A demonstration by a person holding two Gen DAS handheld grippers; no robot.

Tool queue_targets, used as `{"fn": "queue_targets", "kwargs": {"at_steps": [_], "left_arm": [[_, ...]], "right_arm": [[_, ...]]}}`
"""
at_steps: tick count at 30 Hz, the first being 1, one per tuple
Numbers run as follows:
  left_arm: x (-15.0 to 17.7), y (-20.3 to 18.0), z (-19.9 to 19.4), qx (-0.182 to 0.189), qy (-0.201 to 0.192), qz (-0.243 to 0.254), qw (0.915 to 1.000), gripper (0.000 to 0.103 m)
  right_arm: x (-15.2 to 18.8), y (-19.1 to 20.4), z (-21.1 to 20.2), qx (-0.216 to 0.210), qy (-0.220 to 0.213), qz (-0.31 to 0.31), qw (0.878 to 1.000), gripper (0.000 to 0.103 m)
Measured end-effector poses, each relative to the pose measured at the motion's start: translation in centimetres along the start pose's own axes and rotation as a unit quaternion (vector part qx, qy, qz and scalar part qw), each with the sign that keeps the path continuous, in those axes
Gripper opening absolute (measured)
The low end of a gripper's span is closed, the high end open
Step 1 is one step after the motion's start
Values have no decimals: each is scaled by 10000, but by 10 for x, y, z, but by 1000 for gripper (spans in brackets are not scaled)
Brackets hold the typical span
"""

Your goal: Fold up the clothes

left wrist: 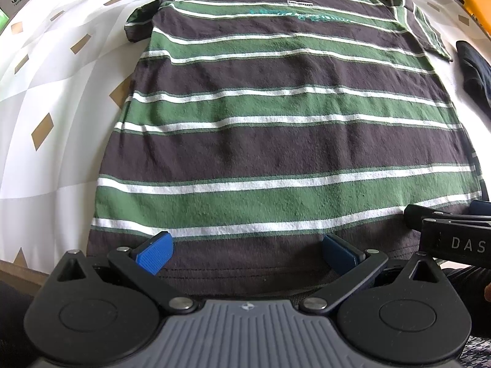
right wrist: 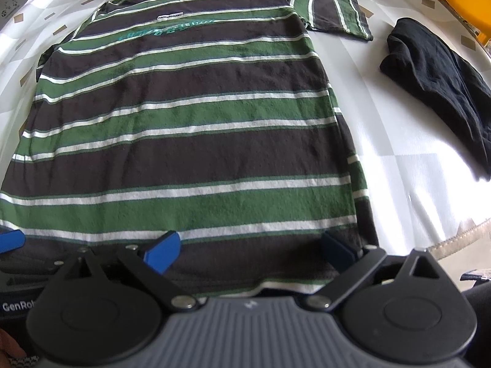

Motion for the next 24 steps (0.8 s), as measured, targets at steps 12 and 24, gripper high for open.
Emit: {"fn": "queue_targets", "kwargs": {"at_steps": [12, 24], "left_arm": [[0, 1, 0, -16, -32, 0, 10000, 103], [-1, 0, 1, -24, 55, 5, 10000, 103]], "right_arm": [[2, -3, 1, 99, -9, 175, 9998, 102], [0, -6, 3, 158, 119, 316, 9993, 102]]}}
Point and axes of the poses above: each gripper's, at about its wrist camera, not at the fingertips, and z roughly the way its jaws point, y to its left, x to its underside, the point moved 9 cm from there along z, roughly the way its jaws point, and after that the axes turned 11 degrees about z, right-handed, at the moved point
